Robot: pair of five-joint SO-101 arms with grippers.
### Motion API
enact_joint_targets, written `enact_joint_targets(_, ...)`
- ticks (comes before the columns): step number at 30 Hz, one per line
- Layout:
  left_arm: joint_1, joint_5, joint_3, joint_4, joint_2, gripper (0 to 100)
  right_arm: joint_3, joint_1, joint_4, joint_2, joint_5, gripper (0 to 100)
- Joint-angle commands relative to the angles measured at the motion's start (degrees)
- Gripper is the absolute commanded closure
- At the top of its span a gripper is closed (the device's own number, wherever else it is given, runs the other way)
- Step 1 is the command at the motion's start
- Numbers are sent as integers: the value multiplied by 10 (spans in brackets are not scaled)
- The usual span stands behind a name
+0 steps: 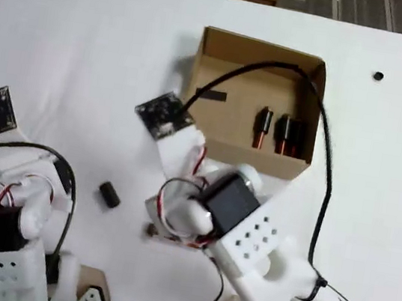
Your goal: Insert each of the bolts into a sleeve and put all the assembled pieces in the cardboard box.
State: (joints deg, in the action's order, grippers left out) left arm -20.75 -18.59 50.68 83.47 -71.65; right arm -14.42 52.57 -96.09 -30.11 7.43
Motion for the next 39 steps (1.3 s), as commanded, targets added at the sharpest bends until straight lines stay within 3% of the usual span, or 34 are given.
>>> enact_joint_targets(1, -40, 0, -4, -12, -1, 977, 5, 29, 26, -15, -4, 755)
enact_joint_targets(13, -337, 5, -2, -31, -1, 977, 43, 45, 155, 171, -58, 755)
enact_joint_targets(17, -418, 60, -1, -27, -1, 977, 114, 46, 168, 255, -62, 755)
enact_joint_targets(20, -450, 85, 15, -28, -1, 977, 161, 46, 179, 327, -91, 755)
enact_joint_targets(30, -545, 118, 35, -31, -1, 977, 293, 57, 192, 529, -64, 755)
enact_joint_targets(39, -552, 118, 36, -27, -2, 977, 351, 81, 194, 649, -45, 755)
